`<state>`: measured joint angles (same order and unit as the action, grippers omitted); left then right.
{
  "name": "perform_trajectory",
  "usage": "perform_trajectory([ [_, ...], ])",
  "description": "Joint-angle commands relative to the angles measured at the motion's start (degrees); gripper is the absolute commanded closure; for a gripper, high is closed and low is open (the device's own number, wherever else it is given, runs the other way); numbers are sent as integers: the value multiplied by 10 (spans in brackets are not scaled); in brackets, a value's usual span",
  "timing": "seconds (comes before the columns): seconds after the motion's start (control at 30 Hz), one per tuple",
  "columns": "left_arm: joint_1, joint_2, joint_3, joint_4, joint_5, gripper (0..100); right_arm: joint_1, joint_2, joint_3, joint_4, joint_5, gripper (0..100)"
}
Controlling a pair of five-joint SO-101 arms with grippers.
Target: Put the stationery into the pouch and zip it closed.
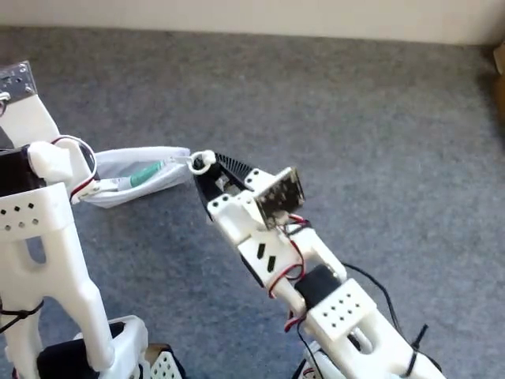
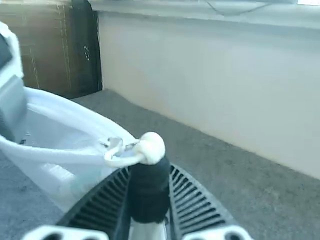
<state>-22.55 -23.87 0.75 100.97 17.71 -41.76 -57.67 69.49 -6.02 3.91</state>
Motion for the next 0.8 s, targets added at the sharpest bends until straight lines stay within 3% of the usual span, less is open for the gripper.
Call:
perform_trajectory([
  [0.0, -5, -3, 3, -1, 4, 993, -12, -67, 7, -2, 7, 995],
  [0.1, -5, -3, 3, -1, 4, 993, -30, -96, 29, -1, 9, 995],
  [0.27, -5, -3, 3, 0, 4, 993, -55, -121, 66, 1, 72, 995],
  [0.57, -5, -5, 14, -1, 4, 993, -56, -180, 73, 226, 75, 995],
  [0.77, -5, -6, 16, -1, 4, 993, -56, -189, 78, 269, 74, 995],
])
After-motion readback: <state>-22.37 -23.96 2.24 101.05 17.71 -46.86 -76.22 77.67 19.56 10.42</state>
